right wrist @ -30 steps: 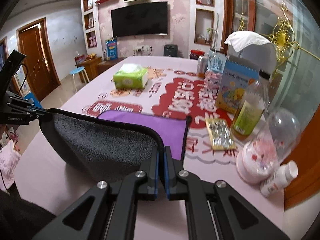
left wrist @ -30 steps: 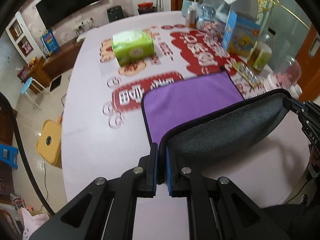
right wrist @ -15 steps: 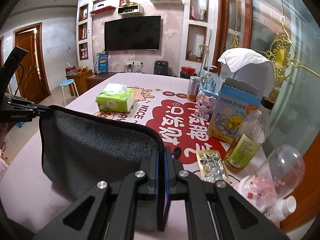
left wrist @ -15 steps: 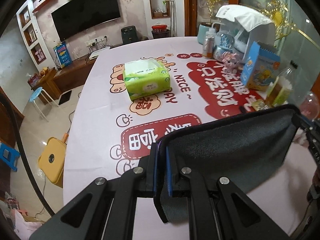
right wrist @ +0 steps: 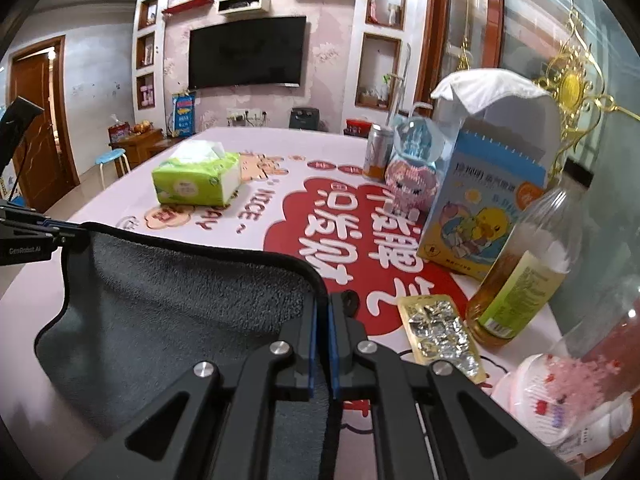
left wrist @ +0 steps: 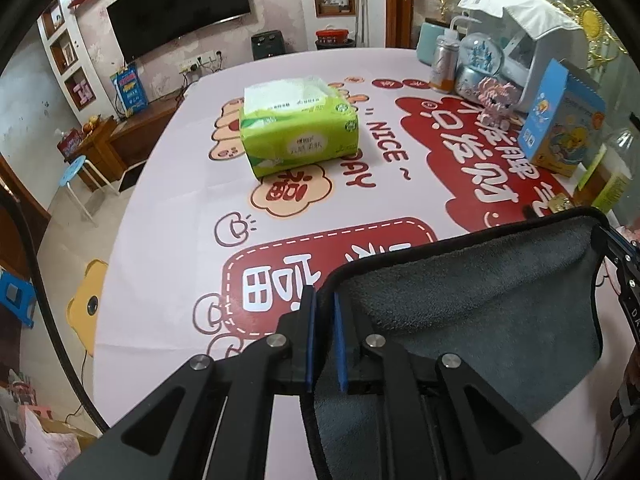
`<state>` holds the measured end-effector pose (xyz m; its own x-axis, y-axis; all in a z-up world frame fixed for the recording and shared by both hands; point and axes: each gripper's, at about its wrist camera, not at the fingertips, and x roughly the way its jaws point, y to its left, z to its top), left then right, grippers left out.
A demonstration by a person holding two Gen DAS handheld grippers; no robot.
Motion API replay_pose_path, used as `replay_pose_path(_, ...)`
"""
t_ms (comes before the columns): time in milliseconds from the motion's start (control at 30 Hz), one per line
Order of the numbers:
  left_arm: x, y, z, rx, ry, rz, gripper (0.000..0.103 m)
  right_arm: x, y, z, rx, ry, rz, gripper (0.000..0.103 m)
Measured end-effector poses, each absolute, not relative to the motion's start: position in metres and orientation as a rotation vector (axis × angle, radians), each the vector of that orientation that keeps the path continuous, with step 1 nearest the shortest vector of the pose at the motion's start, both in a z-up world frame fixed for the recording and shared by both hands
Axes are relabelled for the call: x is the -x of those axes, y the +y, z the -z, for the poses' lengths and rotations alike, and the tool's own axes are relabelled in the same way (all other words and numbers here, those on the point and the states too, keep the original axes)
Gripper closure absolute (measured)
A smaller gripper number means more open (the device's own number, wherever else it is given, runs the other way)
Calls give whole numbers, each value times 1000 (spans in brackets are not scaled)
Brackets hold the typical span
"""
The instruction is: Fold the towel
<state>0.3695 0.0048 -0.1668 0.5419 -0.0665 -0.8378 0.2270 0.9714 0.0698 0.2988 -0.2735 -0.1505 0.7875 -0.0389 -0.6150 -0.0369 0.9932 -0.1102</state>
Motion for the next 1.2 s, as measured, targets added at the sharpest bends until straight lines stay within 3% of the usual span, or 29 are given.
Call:
replay_pose_path(167,-381,2,185,-183,1029,170,92,-311,-274,168,109,707,1,98)
replay_pose_path(233,-384,2,191,-192,1040,156,76,-314,-274,174,112,721,-1,95)
replay_pose_path(400,-386,3,198,-192,1052,125,61,-318,-274,184,119,758,16,71)
replay_pose_path(700,-370,3,189,-198,1057,80,23,-309,-284,173,94,763,73,42)
replay_pose_path(867,-345,4,181,-211,1066,71,19,-296,-287,164,71,778,95,33)
replay_pose_path(1200,-270,4,162,-183,1089,102,19,-244,-287,147,44,815,100,29)
